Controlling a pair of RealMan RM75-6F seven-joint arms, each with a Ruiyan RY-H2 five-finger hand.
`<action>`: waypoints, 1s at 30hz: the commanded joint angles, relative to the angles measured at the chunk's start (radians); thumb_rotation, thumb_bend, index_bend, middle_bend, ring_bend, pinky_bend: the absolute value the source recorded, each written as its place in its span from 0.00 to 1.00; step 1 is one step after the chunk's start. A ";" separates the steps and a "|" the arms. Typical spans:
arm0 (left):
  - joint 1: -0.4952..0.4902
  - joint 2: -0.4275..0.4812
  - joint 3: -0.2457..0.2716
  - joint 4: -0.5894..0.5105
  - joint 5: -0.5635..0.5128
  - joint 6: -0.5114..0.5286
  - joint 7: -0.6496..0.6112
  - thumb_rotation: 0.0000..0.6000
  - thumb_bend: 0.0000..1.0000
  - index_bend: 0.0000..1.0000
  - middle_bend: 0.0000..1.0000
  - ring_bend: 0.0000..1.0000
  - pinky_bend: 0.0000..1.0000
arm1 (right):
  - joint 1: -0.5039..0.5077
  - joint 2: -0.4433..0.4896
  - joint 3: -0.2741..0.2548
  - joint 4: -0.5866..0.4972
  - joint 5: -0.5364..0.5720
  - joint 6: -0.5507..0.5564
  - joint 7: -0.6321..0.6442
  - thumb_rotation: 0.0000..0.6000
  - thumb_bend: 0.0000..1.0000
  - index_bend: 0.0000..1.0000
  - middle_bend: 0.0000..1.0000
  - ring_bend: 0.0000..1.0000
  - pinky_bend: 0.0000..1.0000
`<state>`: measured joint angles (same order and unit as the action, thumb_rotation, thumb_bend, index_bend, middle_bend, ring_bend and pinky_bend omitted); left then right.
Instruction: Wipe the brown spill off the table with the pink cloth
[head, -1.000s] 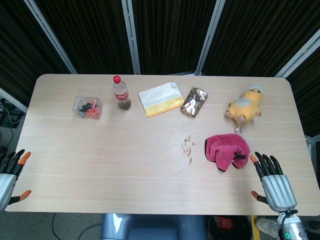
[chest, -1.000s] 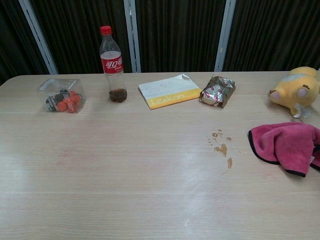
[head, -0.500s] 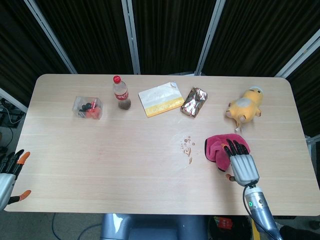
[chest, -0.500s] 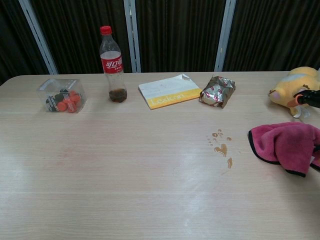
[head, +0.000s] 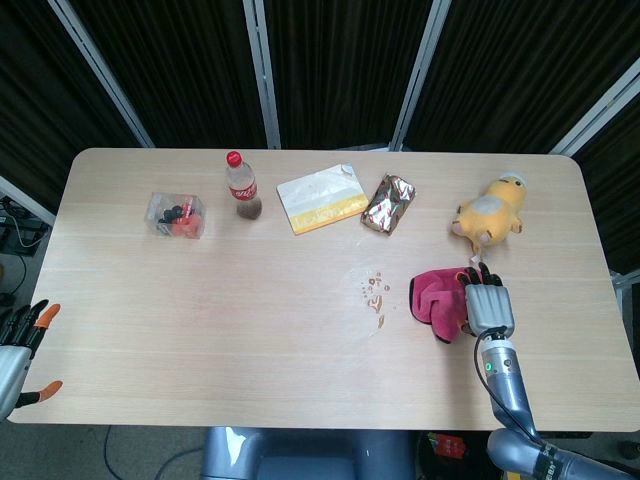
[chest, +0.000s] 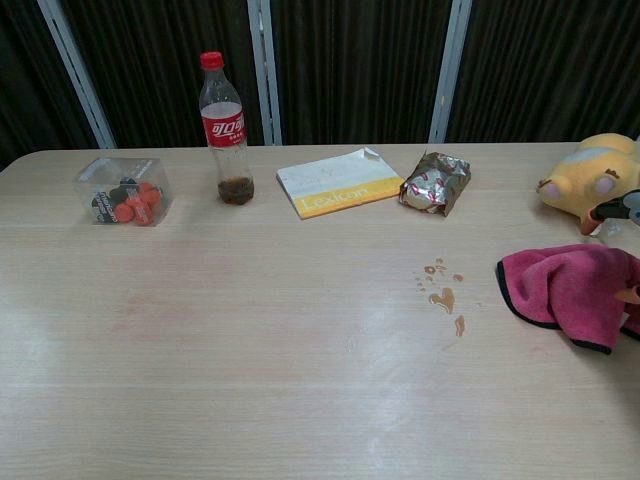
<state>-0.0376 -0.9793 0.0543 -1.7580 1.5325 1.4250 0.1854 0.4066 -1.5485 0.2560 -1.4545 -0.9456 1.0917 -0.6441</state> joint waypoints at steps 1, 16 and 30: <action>0.000 0.000 0.000 -0.001 0.000 0.000 0.001 1.00 0.00 0.00 0.00 0.00 0.00 | 0.012 -0.020 -0.009 0.037 0.021 -0.009 0.008 1.00 0.21 0.24 0.14 0.01 0.18; -0.001 -0.004 -0.001 0.002 -0.002 0.003 -0.003 1.00 0.00 0.00 0.00 0.00 0.00 | 0.023 -0.089 -0.053 0.136 -0.028 -0.002 0.136 1.00 0.71 0.59 0.51 0.44 0.63; -0.001 -0.006 -0.001 0.004 -0.002 0.004 -0.012 1.00 0.00 0.00 0.00 0.00 0.00 | 0.041 -0.122 -0.032 0.102 -0.100 0.046 0.220 1.00 0.72 0.72 0.60 0.54 0.74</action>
<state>-0.0384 -0.9849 0.0530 -1.7542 1.5303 1.4293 0.1737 0.4436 -1.6675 0.2192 -1.3455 -1.0394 1.1326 -0.4260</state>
